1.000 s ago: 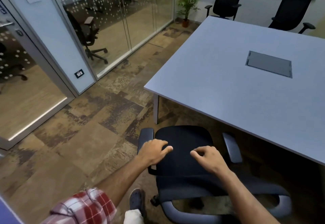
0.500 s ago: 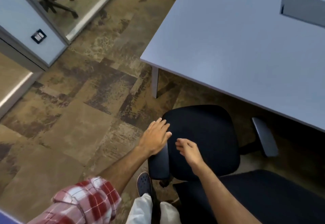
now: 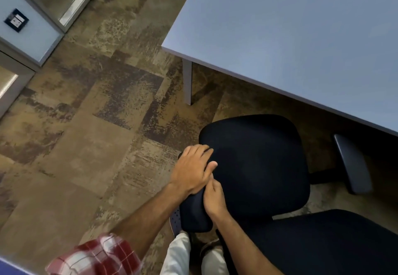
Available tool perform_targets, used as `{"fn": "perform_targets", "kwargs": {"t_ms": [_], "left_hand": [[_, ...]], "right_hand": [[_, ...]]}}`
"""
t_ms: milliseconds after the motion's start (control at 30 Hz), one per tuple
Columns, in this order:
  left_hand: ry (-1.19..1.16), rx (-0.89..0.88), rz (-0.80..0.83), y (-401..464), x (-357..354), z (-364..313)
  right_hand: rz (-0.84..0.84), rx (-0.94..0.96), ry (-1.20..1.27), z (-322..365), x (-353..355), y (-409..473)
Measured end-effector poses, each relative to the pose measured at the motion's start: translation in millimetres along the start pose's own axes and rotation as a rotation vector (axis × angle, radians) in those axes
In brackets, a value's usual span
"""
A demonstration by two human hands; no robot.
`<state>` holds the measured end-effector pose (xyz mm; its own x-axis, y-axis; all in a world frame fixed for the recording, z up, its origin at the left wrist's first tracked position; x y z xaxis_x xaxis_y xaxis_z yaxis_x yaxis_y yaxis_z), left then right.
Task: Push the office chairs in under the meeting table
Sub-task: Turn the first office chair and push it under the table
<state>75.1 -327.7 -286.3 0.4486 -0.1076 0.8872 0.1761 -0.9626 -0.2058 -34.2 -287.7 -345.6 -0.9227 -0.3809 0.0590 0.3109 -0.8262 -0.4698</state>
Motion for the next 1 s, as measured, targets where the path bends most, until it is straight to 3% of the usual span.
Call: {"fn": "perform_targets", "kwargs": {"t_ms": [333,467,667,1000], "left_hand": [[-0.005,0.010,0.056,6.5,-78.9,33.8],[-0.018,-0.007,0.041,14.6,-87.9,39.8],[-0.086,0.004,0.096,5.7,-44.6,12.0],[-0.128,-0.154,0.017,-40.0,107.7,-128.4]], "right_hand": [[-0.048,0.019,-0.017,-81.7,-3.9,28.7],[-0.029,0.060,-0.011,-80.9,-3.5,38.2],[0.285,0.008,-0.359,-8.9,43.5,20.3],[-0.026,0.053,-0.575,139.4,241.3,-125.9]]}}
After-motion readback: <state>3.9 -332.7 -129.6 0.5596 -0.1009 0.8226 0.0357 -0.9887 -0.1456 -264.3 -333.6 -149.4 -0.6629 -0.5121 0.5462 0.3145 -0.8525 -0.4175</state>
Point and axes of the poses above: each hand's wrist, its own y-axis towards the middle knuckle, its own x-axis out of the back of the hand, z = x × y, the point moved 6 cm from there along y, towards the middle knuckle, and after that the axes turned 13 degrees about x, right-handed, at the moved point
